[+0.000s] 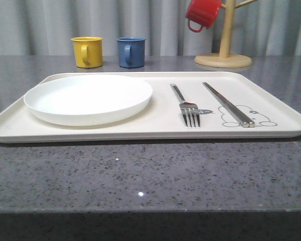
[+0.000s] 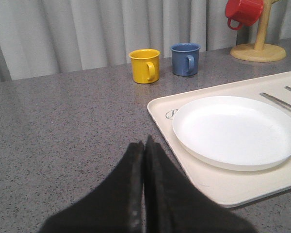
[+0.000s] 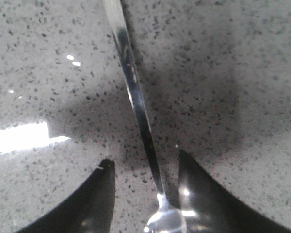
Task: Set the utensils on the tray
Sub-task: 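Grasp the steel spoon by its handle with the right gripper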
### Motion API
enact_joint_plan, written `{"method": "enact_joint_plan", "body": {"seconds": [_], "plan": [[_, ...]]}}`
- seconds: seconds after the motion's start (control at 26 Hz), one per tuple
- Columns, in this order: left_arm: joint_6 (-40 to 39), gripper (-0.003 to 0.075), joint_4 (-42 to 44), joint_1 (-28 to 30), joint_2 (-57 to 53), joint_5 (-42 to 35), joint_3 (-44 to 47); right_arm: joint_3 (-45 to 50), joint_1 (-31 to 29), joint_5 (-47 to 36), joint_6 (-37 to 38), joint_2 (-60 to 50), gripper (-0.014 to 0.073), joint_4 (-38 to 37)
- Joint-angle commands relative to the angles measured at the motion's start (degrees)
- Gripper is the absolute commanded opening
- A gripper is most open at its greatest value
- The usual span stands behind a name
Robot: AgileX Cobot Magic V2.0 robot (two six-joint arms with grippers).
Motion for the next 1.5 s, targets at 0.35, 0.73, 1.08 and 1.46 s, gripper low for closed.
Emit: {"method": "enact_joint_plan", "body": {"seconds": [0.35, 0.73, 1.08, 1.46], "plan": [[-0.5, -0.0018, -0.7, 0.0, 0.7, -4.9, -1.6, -1.9, -0.3, -1.4, -0.7, -1.5, 0.022, -0.6], [-0.5, -0.0018, -0.7, 0.0, 0.7, -4.9, -1.6, -1.9, -0.3, -1.4, -0.7, -1.5, 0.0071, -0.6], [-0.5, -0.0018, -0.7, 0.0, 0.7, -4.9, -1.6, -1.9, -0.3, -1.4, -0.7, -2.3, 0.0015, -0.6], [-0.5, -0.0018, -0.7, 0.0, 0.7, -4.9, -1.6, -1.9, 0.5, 1.1, 0.5, -8.6, 0.0014, 0.1]]}}
